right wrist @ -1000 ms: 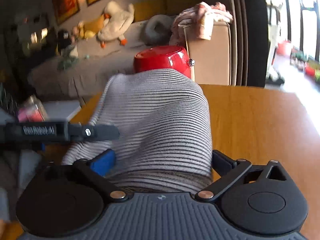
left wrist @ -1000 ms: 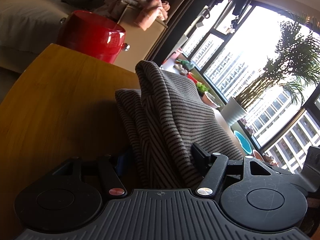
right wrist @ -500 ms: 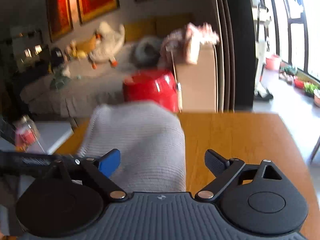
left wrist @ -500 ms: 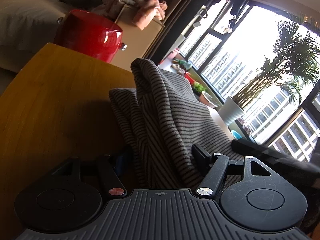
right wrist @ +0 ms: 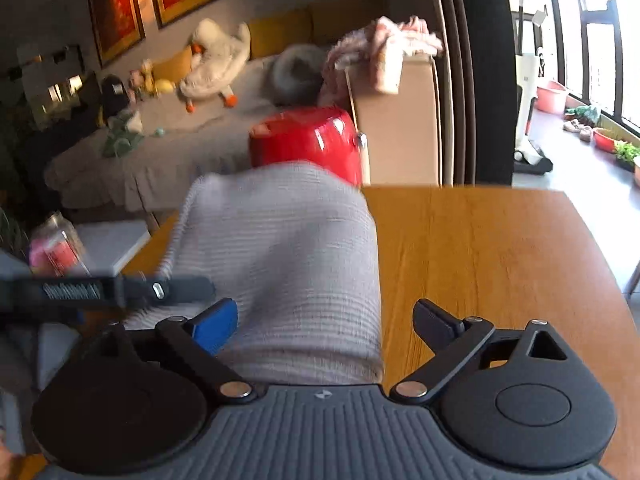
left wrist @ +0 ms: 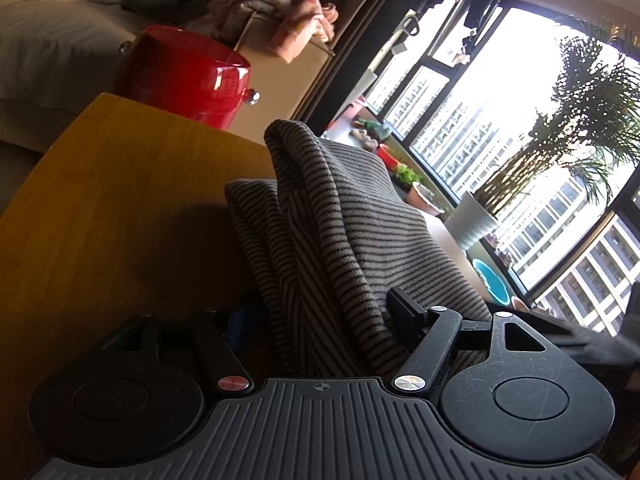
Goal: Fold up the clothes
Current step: 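Release the folded sweater and withdraw the right gripper from it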
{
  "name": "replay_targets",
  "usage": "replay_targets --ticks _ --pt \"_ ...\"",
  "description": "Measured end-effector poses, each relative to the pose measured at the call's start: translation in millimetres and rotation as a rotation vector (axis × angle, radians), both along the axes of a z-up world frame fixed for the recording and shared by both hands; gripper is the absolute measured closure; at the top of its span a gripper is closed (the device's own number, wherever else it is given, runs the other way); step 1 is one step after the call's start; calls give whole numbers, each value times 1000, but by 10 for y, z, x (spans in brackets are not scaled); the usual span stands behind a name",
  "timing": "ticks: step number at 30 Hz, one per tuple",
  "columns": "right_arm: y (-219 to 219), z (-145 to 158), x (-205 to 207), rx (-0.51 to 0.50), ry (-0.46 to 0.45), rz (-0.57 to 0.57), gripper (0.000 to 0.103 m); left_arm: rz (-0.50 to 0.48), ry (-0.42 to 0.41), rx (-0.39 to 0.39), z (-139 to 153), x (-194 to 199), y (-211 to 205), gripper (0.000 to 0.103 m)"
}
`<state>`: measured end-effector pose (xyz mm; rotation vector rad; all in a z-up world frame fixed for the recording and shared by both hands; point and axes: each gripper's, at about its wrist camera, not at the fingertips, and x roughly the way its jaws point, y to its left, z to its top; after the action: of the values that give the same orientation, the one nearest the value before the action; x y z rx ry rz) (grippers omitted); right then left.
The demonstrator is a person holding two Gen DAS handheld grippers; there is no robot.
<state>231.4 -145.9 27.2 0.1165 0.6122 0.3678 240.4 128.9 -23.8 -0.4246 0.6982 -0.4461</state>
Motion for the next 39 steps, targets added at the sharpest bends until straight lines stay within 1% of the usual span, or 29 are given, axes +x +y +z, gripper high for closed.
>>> replay_targets --ticks 3,5,7,8,9,10,11,12,14,15,16,17,18,20,22,24,27,30,33,35,38,39 --pt "-88 158 173 57 -23 -22 9 -1 0 3 3 3 1 27" --pt "-121 208 382 100 -16 -30 9 -2 -1 4 5 4 2 27" --pt "-125 178 715 156 41 -39 9 -3 -1 5 7 4 5 27" --pt "-107 136 864 181 83 -39 9 -3 -1 6 9 4 9 27" --pt "-68 56 1022 204 144 -36 9 -3 0 6 12 3 13 27" --pt "-17 -26 1153 217 201 -39 12 -3 1 6 15 2 17 27" --pt "49 -74 1215 224 225 -35 29 -3 2 7 19 -2 25 27" --pt "132 -64 1207 217 200 -14 31 1 2 10 23 -7 36 26" --pt "235 18 1101 209 100 49 36 8 -5 22 27 -16 92 23" --pt "259 12 1085 190 94 47 38 8 -9 26 25 -19 124 22" --pt "283 -20 1095 155 111 30 39 8 -13 29 24 -20 148 22" --pt "318 -79 1114 101 128 7 39 7 -13 28 25 -11 145 22" --pt "352 -152 1116 51 126 -4 35 7 -13 28 26 -2 142 22" --pt "402 -196 1049 -2 74 -19 28 7 -16 31 27 0 129 22" --pt "457 -145 958 -43 39 -37 25 9 -21 36 28 -10 115 22" --pt "512 -81 857 -93 16 -58 16 15 -15 33 38 -17 133 22" --pt "576 34 612 -172 -21 -72 8 31 -21 32 77 -58 146 25" --pt "603 115 369 -188 -37 -50 1 45 -39 59 165 -181 124 27" --pt "586 149 176 -191 -46 -38 1 59 -44 86 244 -324 83 27" --pt "551 168 54 -176 -42 -35 0 74 -38 101 279 -414 50 27" --pt "473 174 -143 -153 -33 -41 0 111 -24 117 301 -610 -8 22" --pt "435 156 -225 -146 -31 -48 0 125 -21 123 303 -682 -28 16"
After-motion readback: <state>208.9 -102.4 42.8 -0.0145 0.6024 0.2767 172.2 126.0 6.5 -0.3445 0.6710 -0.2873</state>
